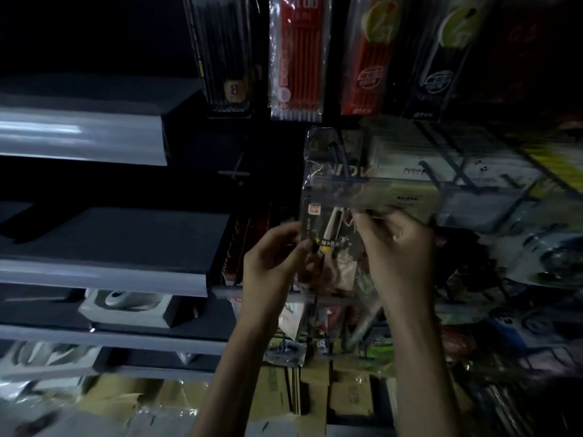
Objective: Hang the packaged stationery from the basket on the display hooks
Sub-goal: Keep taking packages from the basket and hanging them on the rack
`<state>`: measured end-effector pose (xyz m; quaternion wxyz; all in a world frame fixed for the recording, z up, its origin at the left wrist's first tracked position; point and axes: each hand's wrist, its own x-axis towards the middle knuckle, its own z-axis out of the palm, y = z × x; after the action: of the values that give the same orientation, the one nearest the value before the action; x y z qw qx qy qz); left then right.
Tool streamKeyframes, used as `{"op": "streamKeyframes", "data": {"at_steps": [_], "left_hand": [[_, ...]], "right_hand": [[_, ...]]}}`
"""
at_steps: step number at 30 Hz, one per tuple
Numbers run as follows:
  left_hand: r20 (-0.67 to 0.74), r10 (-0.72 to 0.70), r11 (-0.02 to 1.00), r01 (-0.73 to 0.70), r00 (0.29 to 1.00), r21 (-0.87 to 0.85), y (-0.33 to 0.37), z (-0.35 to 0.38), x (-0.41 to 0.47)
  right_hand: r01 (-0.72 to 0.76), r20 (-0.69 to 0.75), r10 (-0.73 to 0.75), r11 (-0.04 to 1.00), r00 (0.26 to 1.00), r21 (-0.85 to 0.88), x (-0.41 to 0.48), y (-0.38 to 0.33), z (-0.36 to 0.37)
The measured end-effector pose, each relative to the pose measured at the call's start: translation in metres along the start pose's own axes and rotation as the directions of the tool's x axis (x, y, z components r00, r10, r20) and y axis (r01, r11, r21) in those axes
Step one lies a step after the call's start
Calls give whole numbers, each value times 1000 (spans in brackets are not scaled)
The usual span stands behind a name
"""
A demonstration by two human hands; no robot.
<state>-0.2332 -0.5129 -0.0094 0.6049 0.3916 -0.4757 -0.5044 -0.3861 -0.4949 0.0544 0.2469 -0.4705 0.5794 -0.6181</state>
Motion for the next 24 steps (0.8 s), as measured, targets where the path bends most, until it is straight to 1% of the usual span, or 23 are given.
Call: {"op": "streamKeyframes", "data": {"at_steps": [3, 7, 11, 15, 19, 24], "left_hand": [[2, 18, 999, -18, 1000, -26, 0, 0, -3], [-31, 72, 997, -71, 997, 44, -10, -1, -8], [-69, 104, 991, -97, 992, 92, -18, 2, -16], [-73, 100, 985, -88, 992, 150, -24, 3, -21], [-121, 81, 981, -58, 989, 184, -30, 3, -17], [-132, 63, 986, -41, 989, 161, -26, 5, -5]], "right_hand": [[11, -4, -12, 986, 1000, -168, -12, 9, -6], [-34, -34, 23, 936, 999, -350, -27, 21, -9], [-46, -87, 4, 873, 996, -486, -34, 39, -6], [-51, -115, -3, 881, 993, -471, -36, 49, -3], [-60, -134, 0, 893, 991, -446, -34, 52, 1], [-77, -161, 7, 899, 987, -431, -23, 53, 11]]}}
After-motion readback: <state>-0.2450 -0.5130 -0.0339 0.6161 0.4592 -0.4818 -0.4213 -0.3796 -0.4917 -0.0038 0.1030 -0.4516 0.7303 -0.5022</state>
